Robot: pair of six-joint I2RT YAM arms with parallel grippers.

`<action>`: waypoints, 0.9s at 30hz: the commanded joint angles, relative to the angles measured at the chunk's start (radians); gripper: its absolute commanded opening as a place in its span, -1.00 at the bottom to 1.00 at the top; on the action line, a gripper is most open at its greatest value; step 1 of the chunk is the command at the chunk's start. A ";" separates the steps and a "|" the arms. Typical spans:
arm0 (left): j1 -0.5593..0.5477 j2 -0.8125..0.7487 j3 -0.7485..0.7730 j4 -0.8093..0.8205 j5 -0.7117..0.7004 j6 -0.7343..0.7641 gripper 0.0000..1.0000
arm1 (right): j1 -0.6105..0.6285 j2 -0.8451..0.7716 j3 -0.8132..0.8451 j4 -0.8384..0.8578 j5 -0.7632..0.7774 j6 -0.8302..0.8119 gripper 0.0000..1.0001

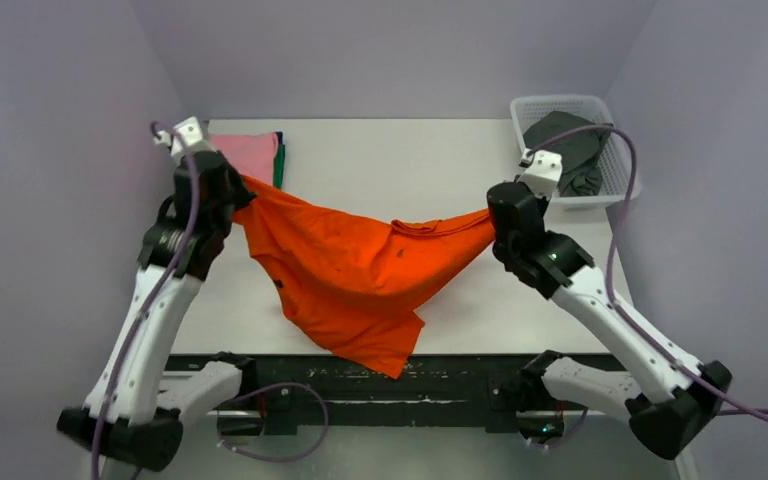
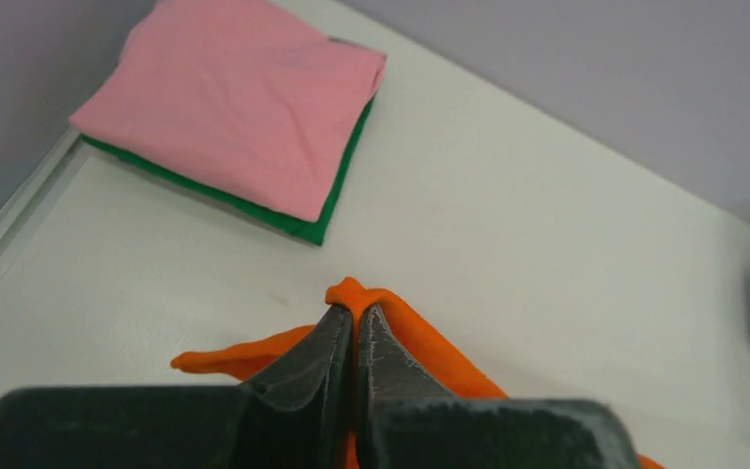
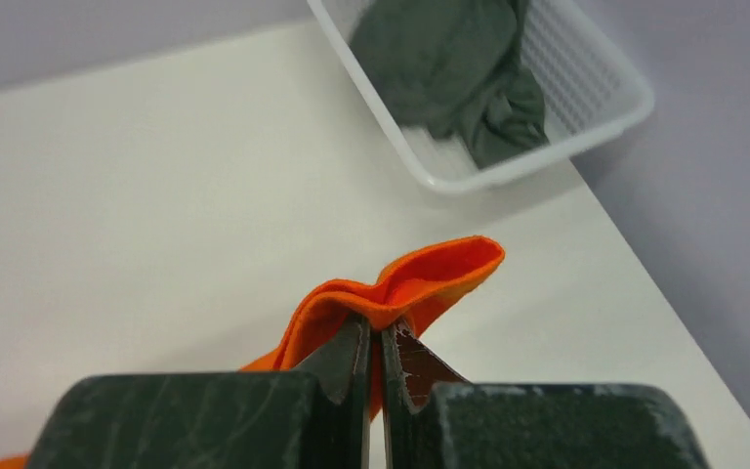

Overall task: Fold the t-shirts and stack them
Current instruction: Flatten out the tshirt

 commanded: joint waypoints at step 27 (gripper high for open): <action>-0.248 0.384 -0.474 0.320 0.615 -0.137 1.00 | -0.512 0.439 -0.297 0.312 -0.981 0.112 0.73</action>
